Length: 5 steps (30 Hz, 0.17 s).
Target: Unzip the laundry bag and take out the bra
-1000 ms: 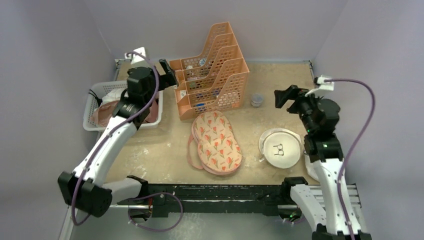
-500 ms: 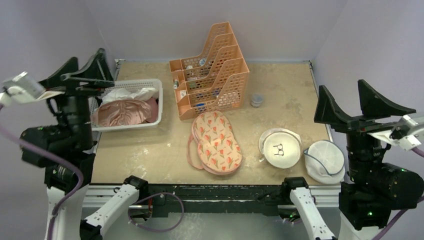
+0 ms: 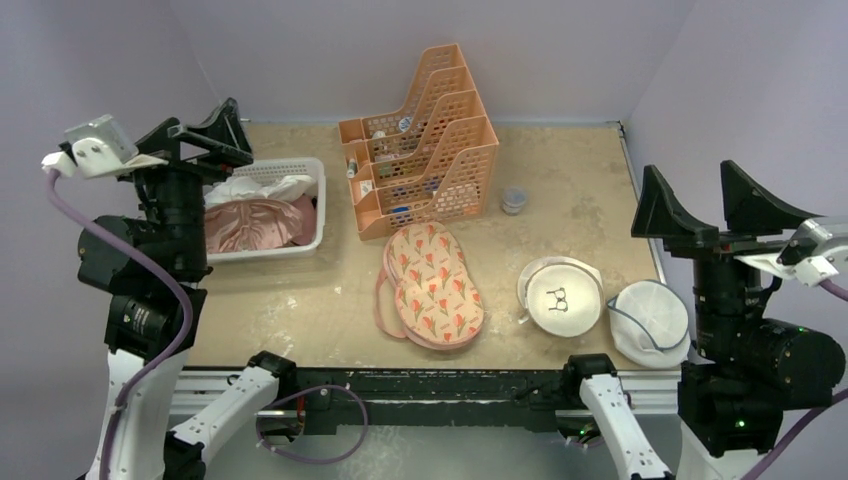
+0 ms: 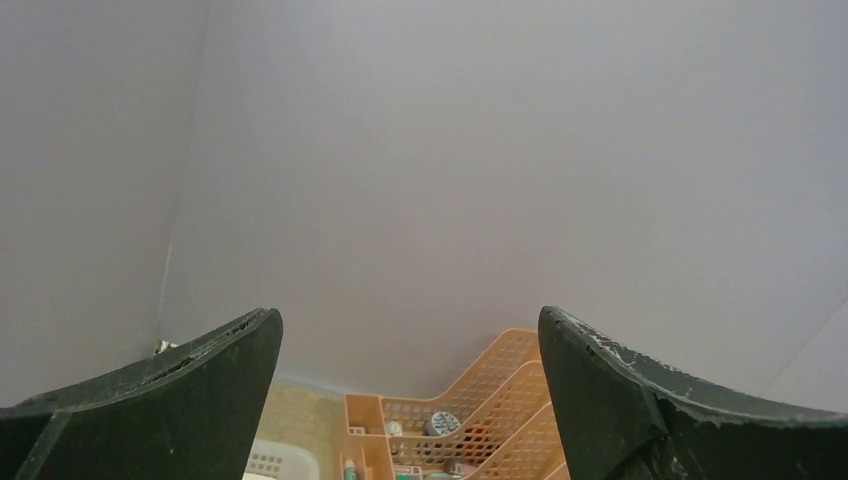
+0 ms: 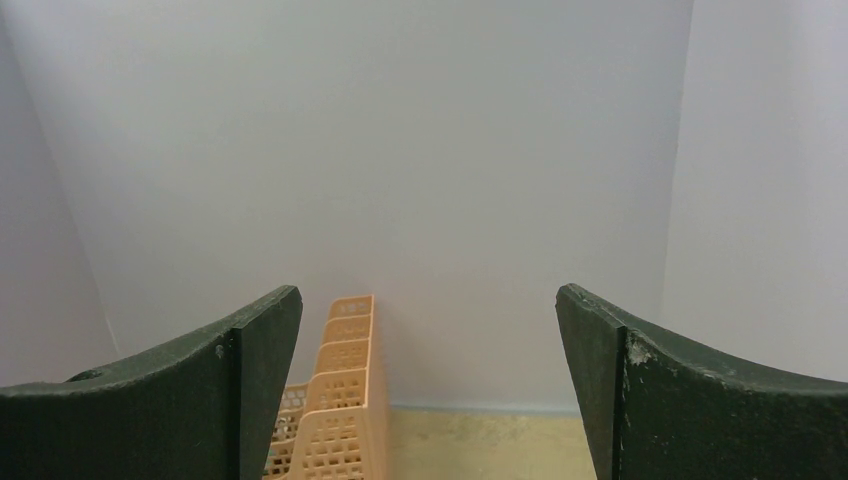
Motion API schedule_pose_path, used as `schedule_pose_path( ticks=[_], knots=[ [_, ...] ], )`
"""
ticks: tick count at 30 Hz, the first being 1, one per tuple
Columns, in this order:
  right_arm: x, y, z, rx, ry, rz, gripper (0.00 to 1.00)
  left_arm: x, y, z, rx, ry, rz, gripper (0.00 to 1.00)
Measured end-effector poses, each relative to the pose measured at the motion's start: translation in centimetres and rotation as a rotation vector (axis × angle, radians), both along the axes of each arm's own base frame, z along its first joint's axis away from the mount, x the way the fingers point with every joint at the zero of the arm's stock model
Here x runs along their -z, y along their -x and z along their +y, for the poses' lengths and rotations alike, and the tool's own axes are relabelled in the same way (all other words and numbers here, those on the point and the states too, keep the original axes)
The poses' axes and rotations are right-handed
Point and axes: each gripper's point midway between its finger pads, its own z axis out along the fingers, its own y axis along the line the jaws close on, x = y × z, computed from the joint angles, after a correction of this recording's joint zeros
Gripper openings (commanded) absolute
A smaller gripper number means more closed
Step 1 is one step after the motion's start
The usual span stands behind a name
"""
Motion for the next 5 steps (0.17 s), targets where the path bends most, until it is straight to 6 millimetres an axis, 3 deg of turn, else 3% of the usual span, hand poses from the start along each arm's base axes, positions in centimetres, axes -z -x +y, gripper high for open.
schedule_pose_path(
  ticks=[5],
  knots=[
    [0.8,-1.4,-0.3,0.015,-0.011,0.044,1.00,1.2,-1.0,-0.4,0.000,-0.015,0.043,1.00]
  ],
)
